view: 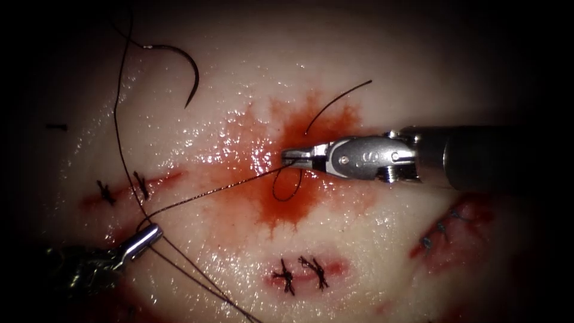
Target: Wound Closure
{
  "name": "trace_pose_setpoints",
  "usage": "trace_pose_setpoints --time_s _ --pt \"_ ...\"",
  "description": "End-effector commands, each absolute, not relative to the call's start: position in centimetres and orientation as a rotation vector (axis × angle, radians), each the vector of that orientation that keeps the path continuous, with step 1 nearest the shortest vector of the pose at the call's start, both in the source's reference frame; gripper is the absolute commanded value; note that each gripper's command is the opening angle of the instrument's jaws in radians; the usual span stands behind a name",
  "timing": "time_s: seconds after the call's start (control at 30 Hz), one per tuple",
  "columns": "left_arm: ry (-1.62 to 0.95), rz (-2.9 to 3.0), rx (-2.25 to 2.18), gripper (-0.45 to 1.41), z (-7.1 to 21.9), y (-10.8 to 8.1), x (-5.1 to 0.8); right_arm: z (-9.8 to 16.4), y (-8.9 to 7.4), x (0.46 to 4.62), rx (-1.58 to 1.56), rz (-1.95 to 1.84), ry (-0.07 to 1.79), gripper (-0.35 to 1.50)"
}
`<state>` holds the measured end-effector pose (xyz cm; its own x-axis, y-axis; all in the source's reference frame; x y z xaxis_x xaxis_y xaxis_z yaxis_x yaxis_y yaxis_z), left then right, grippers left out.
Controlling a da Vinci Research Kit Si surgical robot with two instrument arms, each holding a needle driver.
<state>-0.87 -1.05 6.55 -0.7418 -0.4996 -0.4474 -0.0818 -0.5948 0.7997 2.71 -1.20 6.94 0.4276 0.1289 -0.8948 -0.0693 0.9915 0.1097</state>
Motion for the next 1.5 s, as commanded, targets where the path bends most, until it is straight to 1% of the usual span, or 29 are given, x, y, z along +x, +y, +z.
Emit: trace_pose_setpoints --time_s 0.03,0.07,0.1,0.13,0.17,0.2,0.23,0.6,0.77,0.8,0.83,0.87,0.9,0.93,0.97,1.1,1.17,1.2,1.37,1.5 --pt "-1.255 -2.416 0.971 -0.45 6.6 -1.0 -0.92 7.0 -1.3 2.75 0.082 0.13 1.142 -0.35" --pt "-1.258 -2.421 0.952 -0.45 6.6 -1.0 -0.92 6.9 -1.3 2.74 0.092 0.14 1.162 -0.3" --pt "-1.259 -2.423 0.949 -0.45 6.6 -1.0 -0.93 6.9 -1.3 2.74 0.091 0.143 1.179 0.07" --pt "-1.261 -2.419 0.942 -0.45 6.7 -1.0 -0.95 6.9 -1.3 2.73 0.085 0.15 1.195 0.57" --pt "-1.264 -2.413 0.927 -0.45 6.7 -1.0 -0.96 6.9 -1.2 2.72 0.067 0.174 1.226 1.2" --pt "-1.271 -2.406 0.914 -0.45 6.7 -1.0 -0.98 6.9 -1.2 2.71 0.054 0.191 1.249 1.41" --pt "-1.272 -2.403 0.907 -0.45 6.7 -1.0 -0.99 6.9 -1.2 2.71 0.047 0.201 1.267 1.48" --pt "-1.258 -2.38 0.865 -0.45 6.7 -1.0 -0.94 6.8 -1.0 2.15 0.188 0.322 1.346 1.48" --pt "-1.252 -2.37 0.856 -0.45 6.7 -1.0 -0.94 6.8 -0.8 2.04 0.279 0.387 1.358 1.47" --pt "-1.247 -2.368 0.857 -0.45 6.7 -1.0 -0.94 6.8 -0.7 2.03 0.288 0.393 1.36 1.38" --pt "-1.243 -2.367 0.859 -0.45 6.7 -1.0 -0.95 6.8 -0.7 2.03 0.293 0.393 1.366 1.23" --pt "-1.239 -2.366 0.86 -0.45 6.7 -1.0 -0.95 6.8 -0.6 2.02 0.292 0.395 1.366 0.91" --pt "-1.236 -2.36 0.857 -0.45 6.7 -1.0 -0.95 6.9 -0.6 2.02 0.29 0.398 1.364 0.24" --pt "-1.228 -2.359 0.858 -0.45 6.7 -1.0 -0.96 6.9 -0.5 2.04 0.266 0.384 1.362 -0.28" --pt "-1.222 -2.353 0.867 -0.45 6.7 -1.0 -0.96 7.0 -0.5 2.07 0.23 0.363 1.355 -0.35" --pt "-1.191 -2.339 0.886 -0.45 6.7 -1.0 -0.99 7.2 -0.4 2.29 0.197 0.339 1.333 -0.35" --pt "-1.181 -2.335 0.895 -0.45 6.7 -0.9 -1.02 7.4 -0.4 2.41 0.213 0.314 1.353 -0.35" --pt "-1.169 -2.327 0.91 -0.45 6.7 -0.9 -1.05 7.5 -0.4 2.57 0.219 0.29 1.36 -0.35" --pt "-1.141 -2.319 0.946 -0.45 6.8 -0.7 -1.12 7.7 -0.5 2.95 0.265 0.214 1.423 -0.35" --pt "-1.073 -2.349 1.029 -0.45 6.9 -0.6 -1.2 7.6 -0.5 3.13 0.365 0.2 1.474 -0.35"
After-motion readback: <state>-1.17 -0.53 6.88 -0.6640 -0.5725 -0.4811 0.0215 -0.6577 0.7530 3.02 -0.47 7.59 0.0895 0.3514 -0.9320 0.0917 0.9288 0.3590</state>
